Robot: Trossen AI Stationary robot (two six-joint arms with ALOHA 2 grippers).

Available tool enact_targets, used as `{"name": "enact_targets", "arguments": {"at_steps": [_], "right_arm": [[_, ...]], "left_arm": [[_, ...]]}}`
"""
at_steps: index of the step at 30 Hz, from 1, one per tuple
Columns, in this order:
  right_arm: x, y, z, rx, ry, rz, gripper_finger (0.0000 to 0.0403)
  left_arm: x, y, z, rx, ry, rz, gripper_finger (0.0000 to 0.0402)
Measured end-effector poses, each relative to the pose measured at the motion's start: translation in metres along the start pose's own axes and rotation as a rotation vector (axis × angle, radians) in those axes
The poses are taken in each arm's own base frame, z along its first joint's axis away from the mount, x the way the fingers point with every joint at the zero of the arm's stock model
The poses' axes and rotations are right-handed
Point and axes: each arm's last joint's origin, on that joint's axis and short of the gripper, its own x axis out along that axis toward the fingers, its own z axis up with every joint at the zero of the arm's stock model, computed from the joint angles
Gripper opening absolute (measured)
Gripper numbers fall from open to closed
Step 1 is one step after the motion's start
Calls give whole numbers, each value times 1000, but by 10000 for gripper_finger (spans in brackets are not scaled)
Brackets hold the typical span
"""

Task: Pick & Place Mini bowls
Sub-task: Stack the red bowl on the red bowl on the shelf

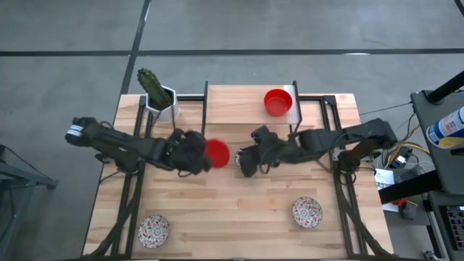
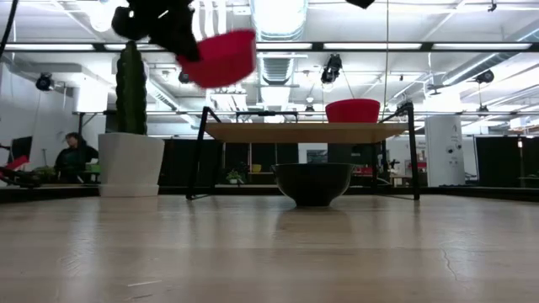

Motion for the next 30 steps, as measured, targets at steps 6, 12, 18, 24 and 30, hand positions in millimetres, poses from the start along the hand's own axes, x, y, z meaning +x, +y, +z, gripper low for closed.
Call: {"name": "enact_targets", "arguments": {"at_steps": [6,12,18,24,30], "right_arm": [[19,6,-9,-87,-173,-178,93],[39,12,-2,-73,-245,-207,94],[41,31,13,-158,-345,-180,120],[54,31,19,-175,-395,-253,158],[59,25,25,-166,-396,-272,169]], "left_arm": [[-19,15,33,45,-177,84,0],[-29,24,47,73,-247,117,0],[-26,28,48,87,-241,145,0],[-27,28,48,86,-240,141,0],[-27,27,48,85,-234,131,0]]}}
